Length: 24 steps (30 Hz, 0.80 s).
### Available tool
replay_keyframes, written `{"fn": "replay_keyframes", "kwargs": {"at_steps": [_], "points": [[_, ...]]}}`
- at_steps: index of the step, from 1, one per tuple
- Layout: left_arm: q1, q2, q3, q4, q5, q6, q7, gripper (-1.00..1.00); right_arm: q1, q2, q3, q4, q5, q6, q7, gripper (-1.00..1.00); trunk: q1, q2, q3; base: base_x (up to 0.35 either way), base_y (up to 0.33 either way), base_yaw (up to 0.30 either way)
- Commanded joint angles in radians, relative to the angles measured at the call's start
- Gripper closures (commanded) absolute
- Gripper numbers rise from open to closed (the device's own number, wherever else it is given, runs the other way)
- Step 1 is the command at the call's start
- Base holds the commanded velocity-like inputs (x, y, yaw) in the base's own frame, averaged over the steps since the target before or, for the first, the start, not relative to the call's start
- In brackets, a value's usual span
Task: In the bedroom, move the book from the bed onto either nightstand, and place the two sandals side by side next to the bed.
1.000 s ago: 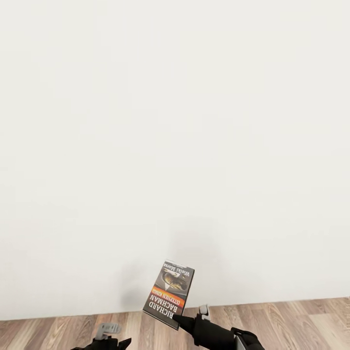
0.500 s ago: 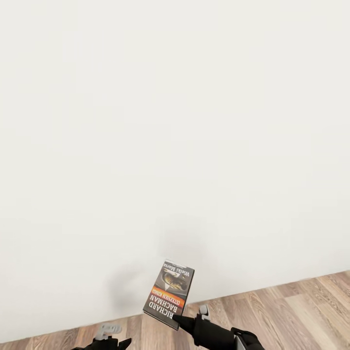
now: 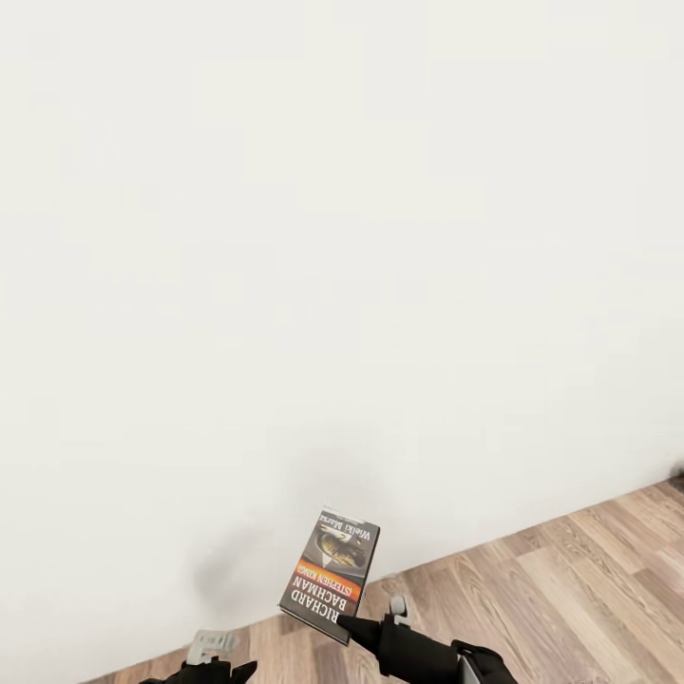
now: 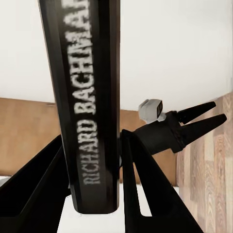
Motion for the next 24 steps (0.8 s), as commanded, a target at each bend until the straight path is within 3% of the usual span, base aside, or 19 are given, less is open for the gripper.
{"fn": "replay_keyframes", "kwargs": {"at_steps": [1, 24], "points": [[-0.001, 0.000, 0.003, 0.001, 0.004, 0.000, -0.005, -1.00, -0.001, 0.001, -0.004, 0.000, 0.000, 0.009, 0.002, 1.00, 0.000, -0.001, -0.001, 0.000, 0.000, -0.253], [-0.001, -0.009, 0.004, 0.003, 0.006, 0.000, -0.007, -1.00, -0.001, 0.001, -0.004, 0.000, 0.000, 0.009, 0.003, 1.00, 0.000, -0.001, -0.001, 0.000, 0.000, -0.257]]}}
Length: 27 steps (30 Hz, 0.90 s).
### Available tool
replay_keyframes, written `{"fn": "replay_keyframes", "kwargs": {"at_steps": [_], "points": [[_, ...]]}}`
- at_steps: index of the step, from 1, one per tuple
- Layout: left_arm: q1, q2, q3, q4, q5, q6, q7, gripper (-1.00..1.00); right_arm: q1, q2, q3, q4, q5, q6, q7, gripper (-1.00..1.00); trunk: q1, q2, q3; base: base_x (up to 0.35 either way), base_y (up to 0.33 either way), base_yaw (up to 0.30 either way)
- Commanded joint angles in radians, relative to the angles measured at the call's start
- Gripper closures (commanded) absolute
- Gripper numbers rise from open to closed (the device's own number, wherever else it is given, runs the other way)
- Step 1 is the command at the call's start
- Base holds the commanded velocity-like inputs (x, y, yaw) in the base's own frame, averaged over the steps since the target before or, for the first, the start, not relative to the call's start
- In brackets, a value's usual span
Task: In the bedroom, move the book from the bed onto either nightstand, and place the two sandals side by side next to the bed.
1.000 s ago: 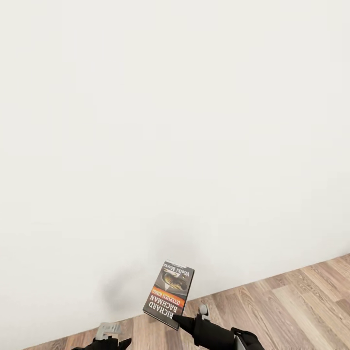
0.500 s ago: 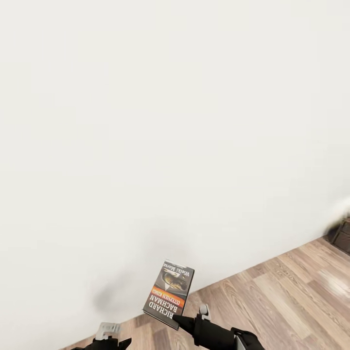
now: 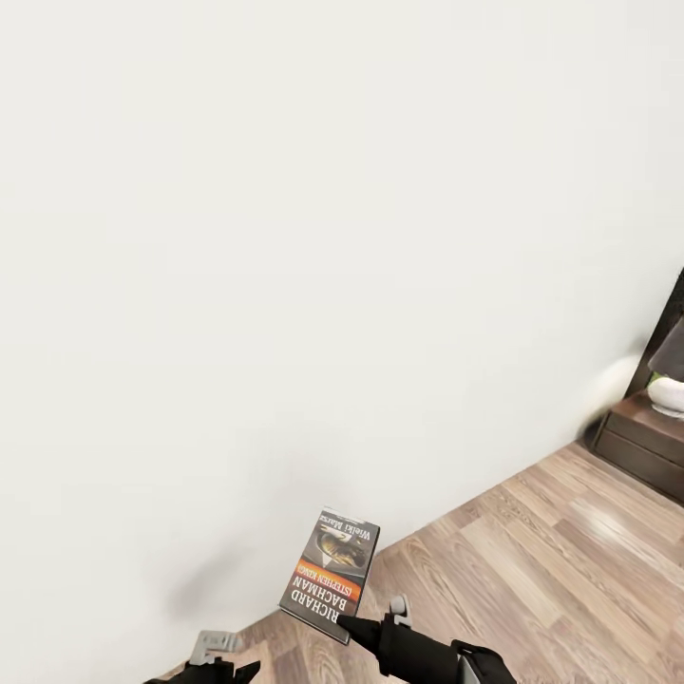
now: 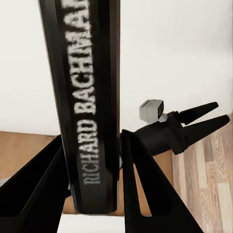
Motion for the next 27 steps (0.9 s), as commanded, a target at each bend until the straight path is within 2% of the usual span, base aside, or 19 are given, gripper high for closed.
{"fn": "replay_keyframes", "kwargs": {"at_steps": [1, 9, 18, 27], "points": [[-0.001, 0.000, 0.004, 0.001, 0.004, 0.000, -0.005, -1.00, -0.001, 0.001, -0.004, 0.000, 0.000, 0.009, 0.002, 1.00, 0.000, -0.001, -0.001, 0.000, 0.000, -0.258], [-0.001, -0.001, 0.004, 0.001, 0.004, 0.000, -0.005, -1.00, -0.001, 0.001, -0.004, 0.000, 0.000, 0.009, 0.002, 1.00, 0.000, -0.001, -0.001, 0.081, 0.000, -0.237], [-0.001, -0.001, 0.004, 0.002, 0.004, 0.000, -0.005, -1.00, -0.001, 0.001, -0.004, 0.000, 0.000, 0.009, 0.002, 1.00, 0.000, -0.001, -0.001, 0.311, 0.000, -0.029], [-0.001, -0.001, 0.004, 0.003, 0.004, 0.000, -0.005, -1.00, -0.001, 0.001, -0.004, 0.000, -0.001, 0.009, 0.002, 1.00, 0.000, -0.001, -0.004, 0.047, 0.000, -0.152]]}}
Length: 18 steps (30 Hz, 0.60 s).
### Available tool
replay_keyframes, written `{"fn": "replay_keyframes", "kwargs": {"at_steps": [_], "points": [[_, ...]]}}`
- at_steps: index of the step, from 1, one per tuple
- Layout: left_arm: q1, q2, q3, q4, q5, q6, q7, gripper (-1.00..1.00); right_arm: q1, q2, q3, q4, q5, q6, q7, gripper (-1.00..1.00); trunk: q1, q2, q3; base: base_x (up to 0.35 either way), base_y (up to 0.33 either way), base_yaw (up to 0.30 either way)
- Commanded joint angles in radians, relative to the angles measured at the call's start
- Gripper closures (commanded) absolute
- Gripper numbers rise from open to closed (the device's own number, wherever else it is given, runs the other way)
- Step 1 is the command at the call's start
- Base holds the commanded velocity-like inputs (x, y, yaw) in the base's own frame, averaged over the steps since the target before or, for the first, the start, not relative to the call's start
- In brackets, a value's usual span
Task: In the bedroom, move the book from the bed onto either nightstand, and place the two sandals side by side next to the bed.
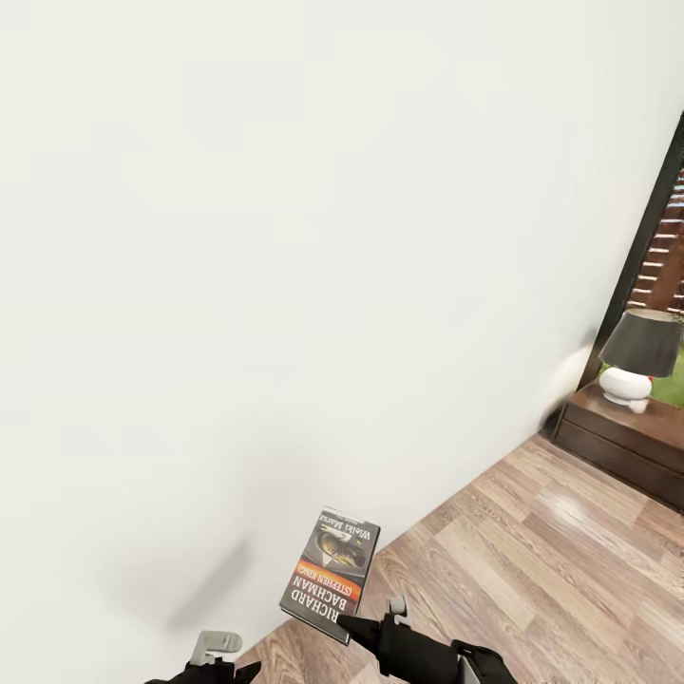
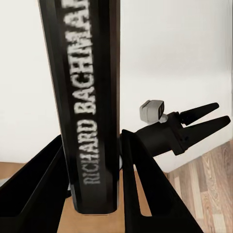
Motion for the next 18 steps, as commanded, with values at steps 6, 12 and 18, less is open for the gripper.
{"fn": "replay_keyframes", "kwargs": {"at_steps": [6, 12, 18], "points": [[-0.001, -0.002, 0.004, 0.001, 0.004, 0.000, -0.005, -1.00, -0.001, 0.001, -0.004, 0.000, 0.000, 0.009, 0.002, 1.00, 0.000, -0.001, -0.005, 0.002, 0.000, -0.245], [0.000, -0.005, 0.004, 0.001, 0.004, 0.000, -0.005, -1.00, -0.001, 0.001, -0.004, 0.000, 0.000, 0.009, 0.002, 1.00, 0.000, -0.001, -0.009, 0.000, 0.000, -0.250], [0.001, -0.010, 0.004, 0.001, 0.004, 0.000, -0.005, -1.00, -0.001, 0.001, -0.004, 0.000, 0.000, 0.009, 0.002, 1.00, 0.000, -0.001, -0.013, 0.000, 0.000, -0.251]]}}
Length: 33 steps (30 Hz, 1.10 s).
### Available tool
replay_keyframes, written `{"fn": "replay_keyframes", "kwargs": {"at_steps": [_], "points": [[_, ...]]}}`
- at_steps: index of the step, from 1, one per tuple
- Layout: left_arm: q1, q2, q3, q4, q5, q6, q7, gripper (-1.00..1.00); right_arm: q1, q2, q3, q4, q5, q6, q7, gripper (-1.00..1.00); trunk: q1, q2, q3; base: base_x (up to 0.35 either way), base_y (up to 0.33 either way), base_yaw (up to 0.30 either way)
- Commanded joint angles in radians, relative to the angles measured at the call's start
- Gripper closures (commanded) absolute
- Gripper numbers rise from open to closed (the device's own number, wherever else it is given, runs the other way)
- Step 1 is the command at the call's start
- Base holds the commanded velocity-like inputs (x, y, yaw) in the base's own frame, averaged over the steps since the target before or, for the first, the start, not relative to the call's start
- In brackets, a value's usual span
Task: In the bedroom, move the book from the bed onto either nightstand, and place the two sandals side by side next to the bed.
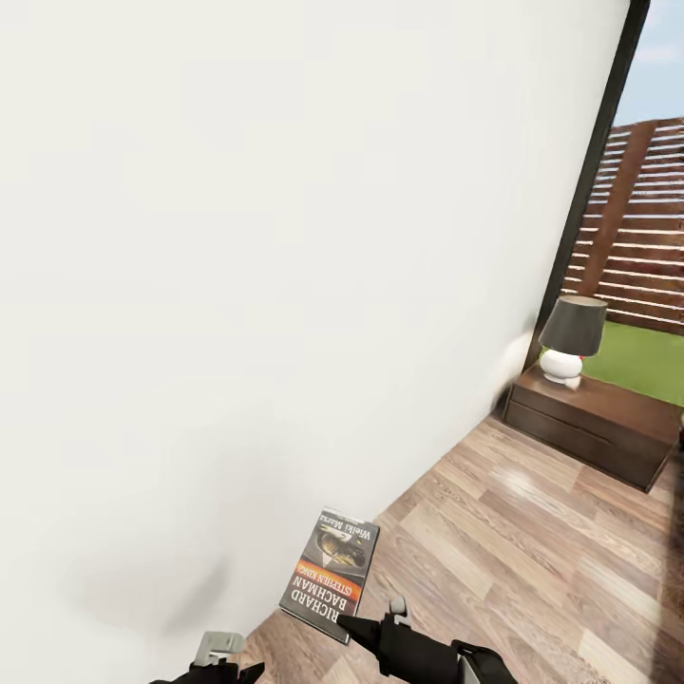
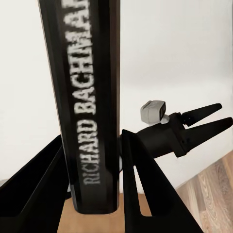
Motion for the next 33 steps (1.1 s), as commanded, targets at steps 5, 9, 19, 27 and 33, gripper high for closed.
{"fn": "replay_keyframes", "kwargs": {"at_steps": [5, 9, 19, 27, 33], "points": [[0.000, 0.000, 0.004, 0.001, 0.004, 0.000, -0.005, -1.00, -0.001, 0.001, -0.005, 0.000, -0.001, 0.009, 0.002, 1.00, 0.000, -0.001, -0.004, 0.000, 0.000, -0.251], [0.000, 0.000, 0.004, 0.001, 0.004, 0.000, -0.005, -1.00, -0.001, 0.001, -0.005, 0.000, -0.001, 0.009, 0.002, 1.00, 0.000, -0.001, -0.007, 0.000, 0.000, -0.251], [0.000, 0.000, 0.004, 0.000, 0.004, 0.000, -0.005, -1.00, -0.001, 0.001, -0.005, -0.001, -0.001, 0.009, 0.002, 1.00, 0.000, -0.001, -0.013, 0.000, 0.000, -0.251], [0.000, -0.001, 0.004, 0.001, 0.004, 0.000, -0.005, -1.00, -0.001, 0.001, -0.005, -0.001, -0.001, 0.009, 0.002, 1.00, 0.000, -0.001, -0.018, 0.000, 0.000, -0.251], [0.000, 0.000, 0.004, 0.001, 0.004, 0.000, -0.005, -1.00, -0.001, 0.001, -0.005, -0.001, -0.001, 0.009, 0.002, 1.00, 0.000, -0.001, -0.022, 0.000, 0.000, -0.251]]}}
